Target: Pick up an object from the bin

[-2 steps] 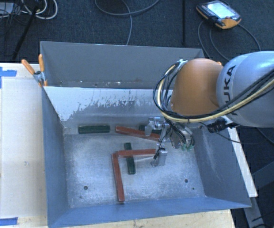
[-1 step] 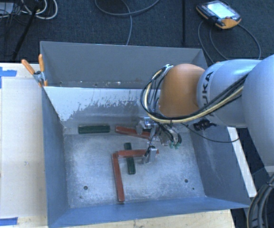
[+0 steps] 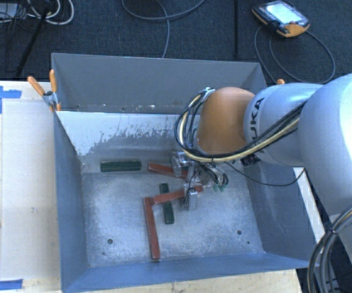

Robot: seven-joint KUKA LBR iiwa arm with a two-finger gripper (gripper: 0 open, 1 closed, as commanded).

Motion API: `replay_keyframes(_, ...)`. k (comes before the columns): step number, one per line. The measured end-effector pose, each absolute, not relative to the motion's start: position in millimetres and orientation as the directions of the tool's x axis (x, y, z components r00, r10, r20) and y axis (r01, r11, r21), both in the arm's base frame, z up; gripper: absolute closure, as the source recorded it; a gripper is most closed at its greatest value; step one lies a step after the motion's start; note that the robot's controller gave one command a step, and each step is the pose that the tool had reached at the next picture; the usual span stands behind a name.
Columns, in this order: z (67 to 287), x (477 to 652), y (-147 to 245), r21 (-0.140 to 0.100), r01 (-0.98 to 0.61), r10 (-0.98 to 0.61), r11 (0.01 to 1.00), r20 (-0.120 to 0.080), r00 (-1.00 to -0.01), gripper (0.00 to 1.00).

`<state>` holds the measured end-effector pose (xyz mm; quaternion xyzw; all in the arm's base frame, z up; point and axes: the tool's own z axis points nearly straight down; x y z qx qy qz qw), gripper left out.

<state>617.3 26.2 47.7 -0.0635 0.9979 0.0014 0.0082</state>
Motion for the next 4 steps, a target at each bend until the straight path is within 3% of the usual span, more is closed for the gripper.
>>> replay_keyframes(1, 73, 599.2, 24, -0.001, -0.195, -0.195, 0.981, -0.005, -0.981, 0.0)
replay_keyframes(2, 71, 581.4, 5, 0.001, -0.187, -0.187, 0.982, -0.002, -0.982, 0.0)
replay_keyframes(3, 73, 600.3, 24, 0.001, -0.195, -0.195, 0.981, -0.004, -0.981, 1.0)
replay_keyframes(4, 73, 600.2, 24, 0.001, -0.195, -0.195, 0.981, -0.004, -0.981, 1.0)
